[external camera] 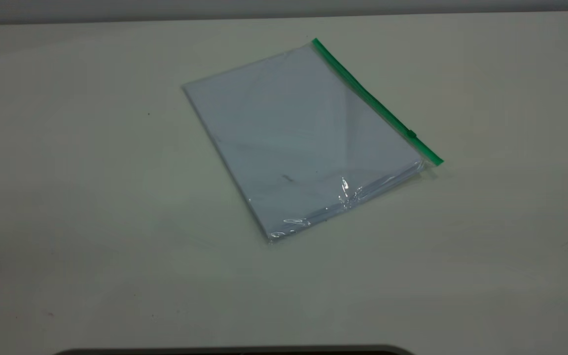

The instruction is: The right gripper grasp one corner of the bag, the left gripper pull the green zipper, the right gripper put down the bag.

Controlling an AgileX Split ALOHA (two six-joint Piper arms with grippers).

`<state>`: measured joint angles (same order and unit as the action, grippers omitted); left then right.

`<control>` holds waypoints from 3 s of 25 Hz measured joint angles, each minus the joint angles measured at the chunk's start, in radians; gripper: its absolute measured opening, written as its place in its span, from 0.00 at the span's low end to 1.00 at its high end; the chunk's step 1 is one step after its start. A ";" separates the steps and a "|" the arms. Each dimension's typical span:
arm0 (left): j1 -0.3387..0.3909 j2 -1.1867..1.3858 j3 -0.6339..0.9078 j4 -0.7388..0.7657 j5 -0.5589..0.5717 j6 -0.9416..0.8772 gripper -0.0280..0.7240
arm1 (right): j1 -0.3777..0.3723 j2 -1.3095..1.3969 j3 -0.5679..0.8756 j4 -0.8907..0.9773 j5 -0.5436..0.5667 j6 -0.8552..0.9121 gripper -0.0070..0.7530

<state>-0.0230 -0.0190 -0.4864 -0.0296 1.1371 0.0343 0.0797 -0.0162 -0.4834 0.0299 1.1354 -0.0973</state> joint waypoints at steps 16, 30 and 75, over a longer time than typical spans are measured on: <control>0.000 0.000 0.000 0.000 0.000 0.000 0.68 | 0.000 0.000 0.000 0.000 0.000 0.000 0.79; 0.000 0.000 0.000 0.000 0.000 0.000 0.68 | 0.000 0.000 0.000 0.000 0.000 0.000 0.79; 0.000 1.416 -0.612 -0.095 -0.588 0.096 0.82 | 0.000 1.175 -0.079 0.632 -0.590 -0.455 0.79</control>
<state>-0.0230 1.3974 -1.0984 -0.1247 0.5488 0.1301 0.0797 1.1583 -0.5625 0.6620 0.5459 -0.5523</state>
